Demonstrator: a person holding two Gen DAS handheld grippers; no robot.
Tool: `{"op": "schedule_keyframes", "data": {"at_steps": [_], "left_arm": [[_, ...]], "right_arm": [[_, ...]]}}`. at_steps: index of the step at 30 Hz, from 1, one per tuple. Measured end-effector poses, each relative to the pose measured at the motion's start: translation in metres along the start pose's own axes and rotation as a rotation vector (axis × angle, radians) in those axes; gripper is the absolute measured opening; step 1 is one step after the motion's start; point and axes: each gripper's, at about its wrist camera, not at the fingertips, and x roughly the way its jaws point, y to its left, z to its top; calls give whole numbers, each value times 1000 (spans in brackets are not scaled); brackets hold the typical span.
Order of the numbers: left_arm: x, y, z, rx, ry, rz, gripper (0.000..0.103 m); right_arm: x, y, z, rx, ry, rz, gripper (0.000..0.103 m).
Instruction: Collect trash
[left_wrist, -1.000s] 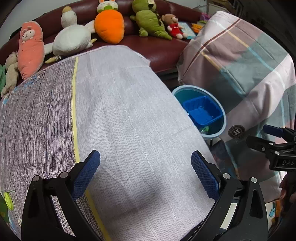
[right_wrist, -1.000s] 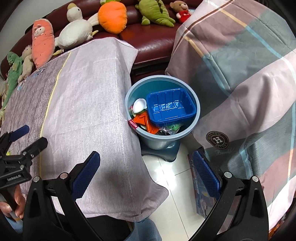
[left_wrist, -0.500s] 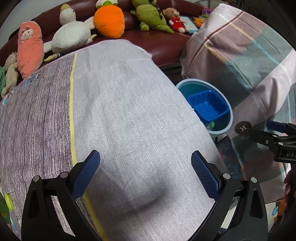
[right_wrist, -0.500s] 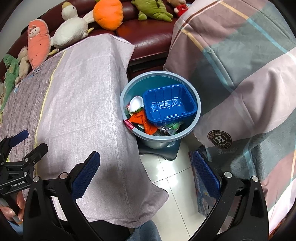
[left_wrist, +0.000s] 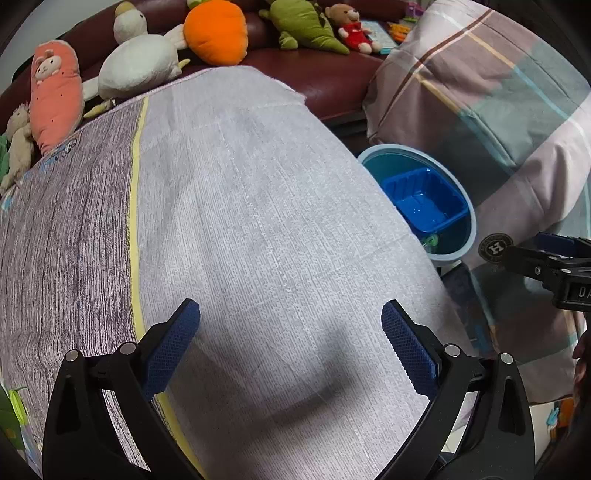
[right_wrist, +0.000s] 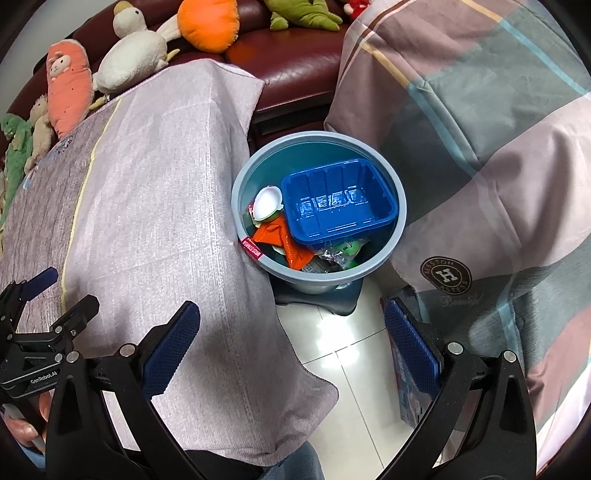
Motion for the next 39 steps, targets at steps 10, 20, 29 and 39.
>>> {"op": "schedule_keyframes", "data": {"at_steps": [10, 20, 29, 39], "left_arm": [[8, 5, 2, -9, 12, -2, 99], [8, 10, 5, -15, 9, -7, 99], [2, 5, 11, 28, -10, -13, 99], [-3, 3, 11, 60, -11, -17, 99]], "right_arm": [[8, 4, 6, 0, 17, -6, 96], [9, 10, 12, -8, 23, -24, 96], [1, 7, 13, 16, 16, -49, 96], [-8, 11, 13, 9, 1, -80, 96]]}}
